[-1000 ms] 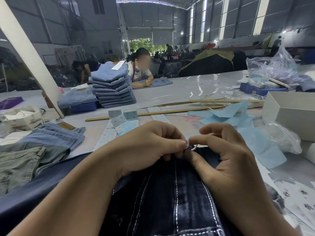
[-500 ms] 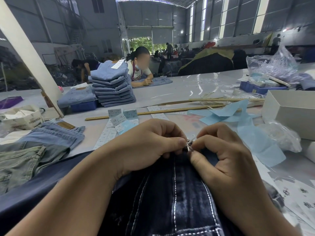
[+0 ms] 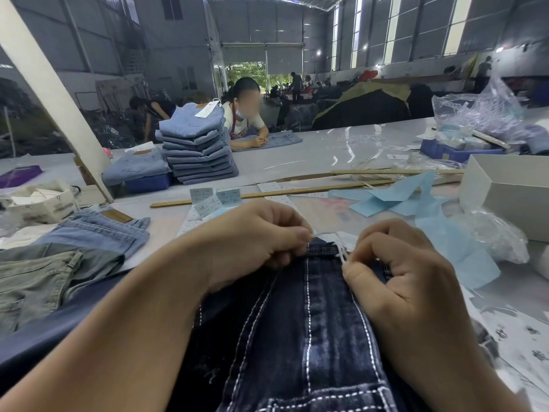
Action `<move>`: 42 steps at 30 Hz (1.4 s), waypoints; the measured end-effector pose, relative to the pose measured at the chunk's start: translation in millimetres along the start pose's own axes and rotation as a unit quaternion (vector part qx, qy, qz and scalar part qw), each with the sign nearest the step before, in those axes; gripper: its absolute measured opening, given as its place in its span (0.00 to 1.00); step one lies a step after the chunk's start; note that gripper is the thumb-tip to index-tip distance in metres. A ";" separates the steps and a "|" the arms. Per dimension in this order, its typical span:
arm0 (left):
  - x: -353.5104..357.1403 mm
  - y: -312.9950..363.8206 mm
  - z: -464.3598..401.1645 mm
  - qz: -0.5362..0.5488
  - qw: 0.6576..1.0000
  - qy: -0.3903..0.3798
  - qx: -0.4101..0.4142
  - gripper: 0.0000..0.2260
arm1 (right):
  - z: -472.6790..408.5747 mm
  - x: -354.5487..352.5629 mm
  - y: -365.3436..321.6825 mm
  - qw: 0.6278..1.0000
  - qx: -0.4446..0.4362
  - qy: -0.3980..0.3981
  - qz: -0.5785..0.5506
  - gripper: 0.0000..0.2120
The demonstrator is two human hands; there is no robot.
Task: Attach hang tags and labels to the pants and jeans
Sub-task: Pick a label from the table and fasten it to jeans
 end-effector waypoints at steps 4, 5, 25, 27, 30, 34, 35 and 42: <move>3.2 2.7 0.1 0.034 0.999 0.005 0.016 0.09 | -0.3 1.4 1.2 1.000 0.013 -0.005 -0.004 0.09; 1.1 3.9 0.0 0.062 0.998 0.014 0.022 0.08 | -0.2 1.4 1.1 1.000 0.012 -0.004 -0.005 0.09; -5.4 21.6 -2.5 0.218 0.968 0.019 0.122 0.04 | -6.1 11.5 14.5 0.998 0.055 -0.029 -0.001 0.05; -5.2 22.0 -2.5 0.216 0.968 0.019 0.123 0.02 | -8.7 14.3 18.7 0.996 0.076 -0.048 0.002 0.03; -7.3 21.6 -1.9 0.196 0.973 0.030 0.122 0.03 | -15.1 19.7 19.8 0.992 0.087 -0.085 0.027 0.03; -11.9 19.9 -2.3 0.171 0.976 0.056 0.123 0.06 | -31.3 26.1 15.7 0.984 0.092 -0.139 0.063 0.03; -13.1 19.9 -2.9 0.169 0.976 0.061 0.125 0.06 | -35.8 27.3 16.3 0.982 0.102 -0.150 0.052 0.05; -25.4 17.0 -6.8 0.131 0.975 0.109 0.142 0.08 | -41.6 47.4 26.3 0.949 0.180 -0.258 0.000 0.08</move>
Point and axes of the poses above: each hand's wrist, its own z-axis away from the middle knuckle, its own x-axis out of the palm, y = z × x, the point moved 10 cm from there along -z, towards the middle knuckle, and after that the axes turned 4 degrees about y, right-handed, at the moved point
